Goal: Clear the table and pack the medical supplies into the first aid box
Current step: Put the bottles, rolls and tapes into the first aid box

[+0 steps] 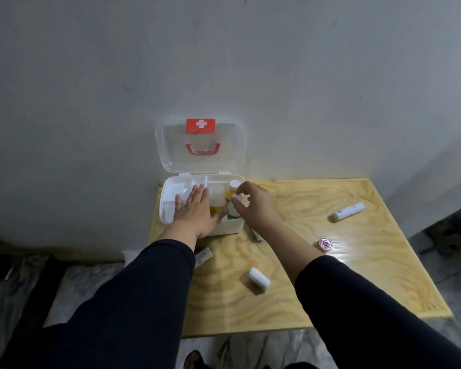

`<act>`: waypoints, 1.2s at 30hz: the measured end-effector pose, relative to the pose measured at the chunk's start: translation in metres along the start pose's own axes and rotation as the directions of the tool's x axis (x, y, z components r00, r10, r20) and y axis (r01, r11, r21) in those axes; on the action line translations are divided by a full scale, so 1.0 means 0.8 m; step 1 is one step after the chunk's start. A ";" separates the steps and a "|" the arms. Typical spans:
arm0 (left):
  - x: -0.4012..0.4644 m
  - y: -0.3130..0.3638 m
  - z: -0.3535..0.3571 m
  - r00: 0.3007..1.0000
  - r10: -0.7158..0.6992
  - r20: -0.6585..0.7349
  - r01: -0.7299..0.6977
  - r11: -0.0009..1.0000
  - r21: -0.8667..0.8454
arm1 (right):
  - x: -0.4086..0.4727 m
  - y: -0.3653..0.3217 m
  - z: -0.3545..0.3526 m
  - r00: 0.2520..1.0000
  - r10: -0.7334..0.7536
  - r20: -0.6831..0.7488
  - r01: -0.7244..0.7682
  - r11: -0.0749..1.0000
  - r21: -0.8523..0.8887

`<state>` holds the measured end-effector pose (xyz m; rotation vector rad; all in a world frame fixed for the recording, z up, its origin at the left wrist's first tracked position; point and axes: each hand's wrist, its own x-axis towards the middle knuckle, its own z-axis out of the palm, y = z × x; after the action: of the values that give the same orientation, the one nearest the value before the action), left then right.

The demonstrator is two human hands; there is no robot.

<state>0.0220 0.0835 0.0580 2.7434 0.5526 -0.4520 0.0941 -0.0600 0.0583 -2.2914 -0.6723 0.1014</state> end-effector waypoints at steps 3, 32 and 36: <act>0.010 0.009 -0.025 0.996 0.057 -0.074 -0.058 0.998 -0.016 | 0.003 0.007 -0.016 0.993 0.086 -0.081 -0.082 0.995 0.050; 0.086 0.238 0.048 0.993 0.094 0.066 -0.090 0.994 -0.063 | 0.027 0.300 -0.169 0.752 0.659 -0.034 -0.655 0.740 -0.150; 0.065 0.226 0.049 0.999 -0.027 0.032 0.030 0.994 -0.102 | 0.035 0.284 -0.159 0.846 0.526 0.085 -0.518 0.849 -0.104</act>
<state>0.1331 -0.0722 0.0460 2.6297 0.5906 -0.4582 0.2508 -0.2617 0.0007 -2.5025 -0.0813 0.4713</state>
